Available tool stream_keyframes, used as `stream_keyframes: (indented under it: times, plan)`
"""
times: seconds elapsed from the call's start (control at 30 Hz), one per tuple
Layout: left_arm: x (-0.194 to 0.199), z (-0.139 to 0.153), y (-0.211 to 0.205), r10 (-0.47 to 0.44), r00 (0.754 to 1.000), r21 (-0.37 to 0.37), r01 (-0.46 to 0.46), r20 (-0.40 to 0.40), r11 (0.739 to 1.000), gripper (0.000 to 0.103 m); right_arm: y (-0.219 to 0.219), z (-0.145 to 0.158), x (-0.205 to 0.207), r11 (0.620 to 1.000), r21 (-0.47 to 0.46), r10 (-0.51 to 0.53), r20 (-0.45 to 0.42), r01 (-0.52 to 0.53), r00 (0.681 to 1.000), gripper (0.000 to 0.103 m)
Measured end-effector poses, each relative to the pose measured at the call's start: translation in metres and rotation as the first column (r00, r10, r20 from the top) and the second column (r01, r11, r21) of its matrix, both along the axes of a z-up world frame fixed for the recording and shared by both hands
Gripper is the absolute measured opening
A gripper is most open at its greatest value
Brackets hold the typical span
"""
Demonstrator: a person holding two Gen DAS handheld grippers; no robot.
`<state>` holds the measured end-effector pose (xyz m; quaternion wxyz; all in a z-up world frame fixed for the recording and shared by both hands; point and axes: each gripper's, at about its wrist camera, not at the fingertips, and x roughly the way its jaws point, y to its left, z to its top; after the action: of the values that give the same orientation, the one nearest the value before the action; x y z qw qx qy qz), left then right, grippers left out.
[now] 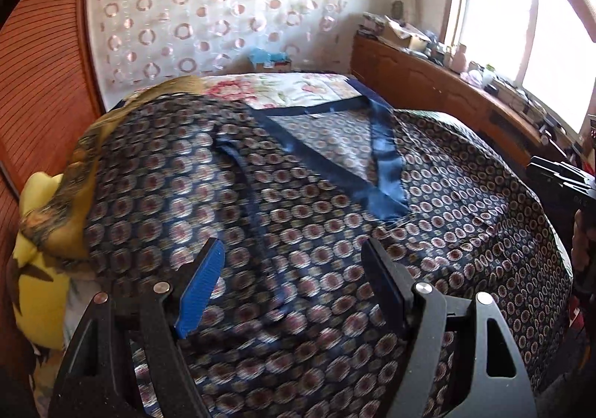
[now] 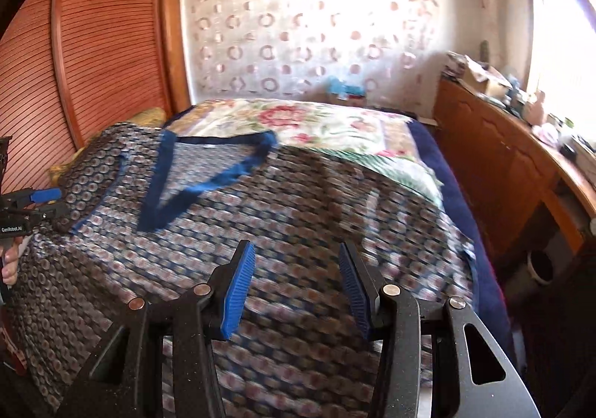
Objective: Fold small clothes
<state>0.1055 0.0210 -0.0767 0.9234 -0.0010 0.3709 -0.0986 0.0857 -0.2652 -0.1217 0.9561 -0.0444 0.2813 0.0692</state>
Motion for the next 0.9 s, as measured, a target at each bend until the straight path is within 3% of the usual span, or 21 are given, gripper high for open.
stream_keyframes:
  times: [0.37, 0.9]
  plan:
    - [0.029, -0.026, -0.029, -0.061, 0.992, 0.040, 0.066, -0.107, 0.997, 0.077, -0.055, -0.009, -0.013, 0.991, 0.030, -0.127, -0.072, 0.129, 0.989, 0.049]
    - [0.038, -0.040, -0.041, -0.051, 0.991, 0.092, 0.062, -0.124, 0.994, 0.077, -0.084, -0.012, 0.008, 0.970, 0.088, -0.205, -0.194, 0.225, 0.959, 0.049]
